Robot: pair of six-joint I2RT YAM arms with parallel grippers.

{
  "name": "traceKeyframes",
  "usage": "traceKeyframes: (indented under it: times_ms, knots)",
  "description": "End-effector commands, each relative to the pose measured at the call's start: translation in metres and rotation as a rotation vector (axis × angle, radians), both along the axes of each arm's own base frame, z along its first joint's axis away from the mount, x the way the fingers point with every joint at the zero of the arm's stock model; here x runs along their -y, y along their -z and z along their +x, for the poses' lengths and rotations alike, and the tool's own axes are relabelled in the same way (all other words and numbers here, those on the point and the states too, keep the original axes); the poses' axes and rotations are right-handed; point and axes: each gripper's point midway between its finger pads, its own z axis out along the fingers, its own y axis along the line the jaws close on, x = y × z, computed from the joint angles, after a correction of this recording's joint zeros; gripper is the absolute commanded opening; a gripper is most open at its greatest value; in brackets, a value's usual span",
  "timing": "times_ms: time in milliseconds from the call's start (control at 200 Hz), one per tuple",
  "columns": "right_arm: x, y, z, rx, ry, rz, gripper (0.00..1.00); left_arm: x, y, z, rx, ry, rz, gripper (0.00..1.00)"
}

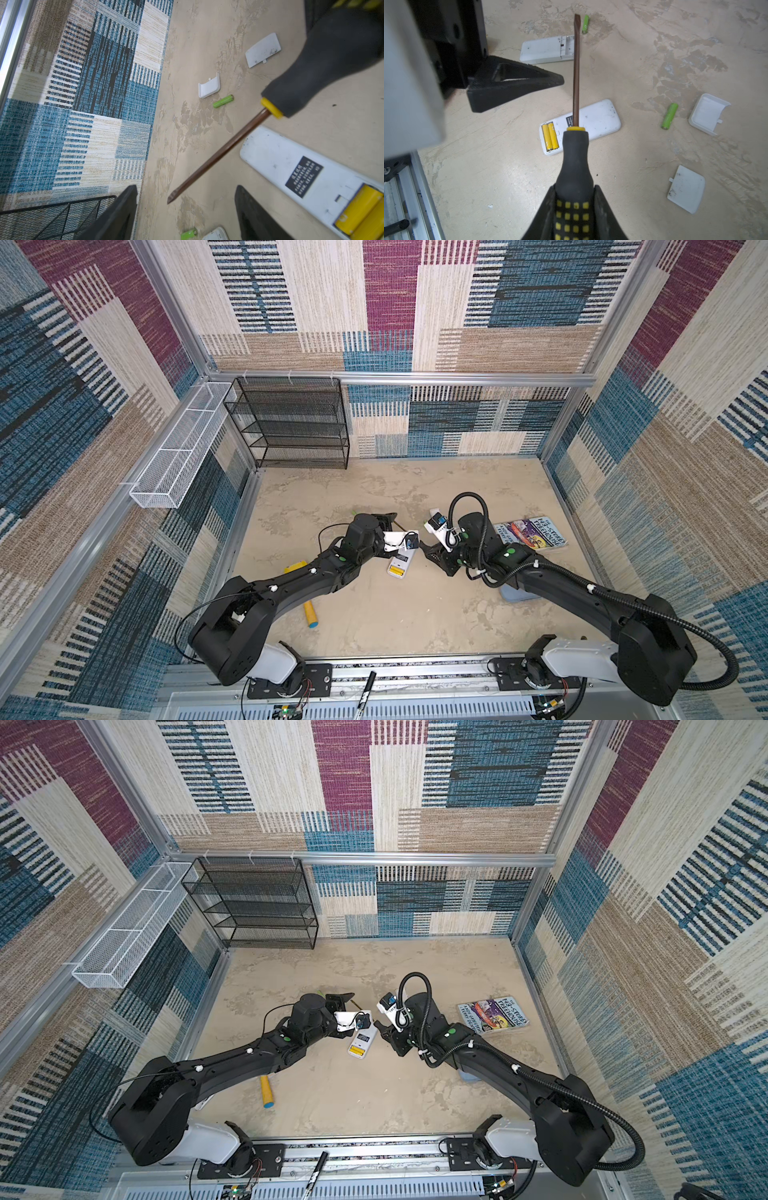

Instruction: Unload the batteries from the remote control

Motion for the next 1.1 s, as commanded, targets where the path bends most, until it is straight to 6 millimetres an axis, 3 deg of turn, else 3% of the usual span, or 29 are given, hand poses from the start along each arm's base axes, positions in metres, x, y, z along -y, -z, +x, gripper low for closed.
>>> traceKeyframes:
  times_ms: [0, 381, 636, 826, 1097]
  knots:
    - [-0.006, -0.008, -0.001, 0.009, -0.038, 0.018, 0.1, 0.009, -0.006, 0.002, 0.046, 0.048, 0.01, 0.68]
    - [-0.016, -0.015, -0.009, -0.008, -0.107, 0.053, 0.11, 0.012, 0.003, 0.015, 0.081, 0.031, 0.051, 0.31]
    - [-0.019, -0.015, -0.008, -0.005, -0.129, 0.045, 0.12, 0.005, 0.013, 0.016, 0.08, 0.006, 0.093, 0.0]
    - [-0.02, -0.015, -0.004, 0.005, -0.13, 0.039, 0.17, -0.002, 0.014, 0.019, 0.11, -0.034, 0.085, 0.0]
    - [-0.025, -0.034, -0.002, 0.051, -0.156, 0.075, 0.41, -0.008, 0.003, 0.022, 0.192, -0.084, 0.022, 0.0]
